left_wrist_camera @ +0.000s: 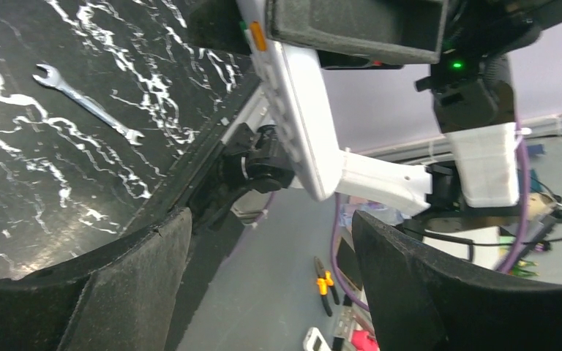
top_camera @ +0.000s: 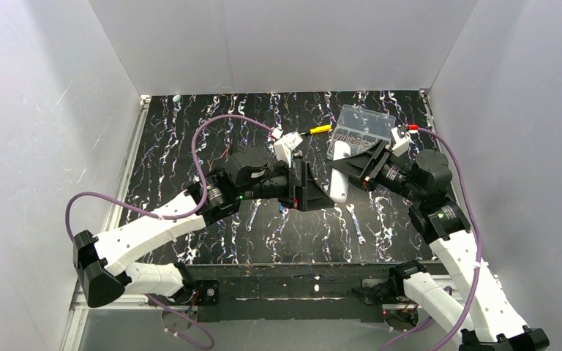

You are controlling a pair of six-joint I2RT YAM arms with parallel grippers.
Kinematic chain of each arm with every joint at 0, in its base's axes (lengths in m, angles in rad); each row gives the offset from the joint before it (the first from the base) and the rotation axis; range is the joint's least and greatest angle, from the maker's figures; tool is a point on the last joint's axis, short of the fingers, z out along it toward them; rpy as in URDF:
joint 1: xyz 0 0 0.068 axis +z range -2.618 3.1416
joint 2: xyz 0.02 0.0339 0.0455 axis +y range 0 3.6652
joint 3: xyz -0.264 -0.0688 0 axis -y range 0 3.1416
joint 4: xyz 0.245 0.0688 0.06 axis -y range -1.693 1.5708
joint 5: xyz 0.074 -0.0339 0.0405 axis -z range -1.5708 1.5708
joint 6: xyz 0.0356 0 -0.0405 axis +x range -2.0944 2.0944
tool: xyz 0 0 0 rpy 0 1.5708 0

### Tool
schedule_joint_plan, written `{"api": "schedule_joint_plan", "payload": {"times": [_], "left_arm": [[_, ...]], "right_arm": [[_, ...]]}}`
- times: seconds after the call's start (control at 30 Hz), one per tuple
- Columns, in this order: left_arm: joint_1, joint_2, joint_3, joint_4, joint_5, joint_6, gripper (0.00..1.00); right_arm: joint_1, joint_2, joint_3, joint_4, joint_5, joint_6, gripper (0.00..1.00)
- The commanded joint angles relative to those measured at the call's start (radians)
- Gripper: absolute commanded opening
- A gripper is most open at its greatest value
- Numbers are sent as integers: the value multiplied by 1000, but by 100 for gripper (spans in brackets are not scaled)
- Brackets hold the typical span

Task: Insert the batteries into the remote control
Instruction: Pick up the remote control from the center of the board.

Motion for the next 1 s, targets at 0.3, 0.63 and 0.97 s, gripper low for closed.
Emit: {"api": "schedule_joint_plan", "payload": {"times": [0.3, 0.63, 0.97], "left_arm": [[-47, 56, 70, 50, -160, 83, 79], [-61, 108, 134, 57, -159, 88, 68], [-61, 159, 162, 77, -157, 83, 44]], "right_arm": [[1, 1, 32, 0, 7, -1, 1], [0, 0, 22, 1, 7, 4, 1], [1, 0, 19, 2, 5, 4, 1]]}}
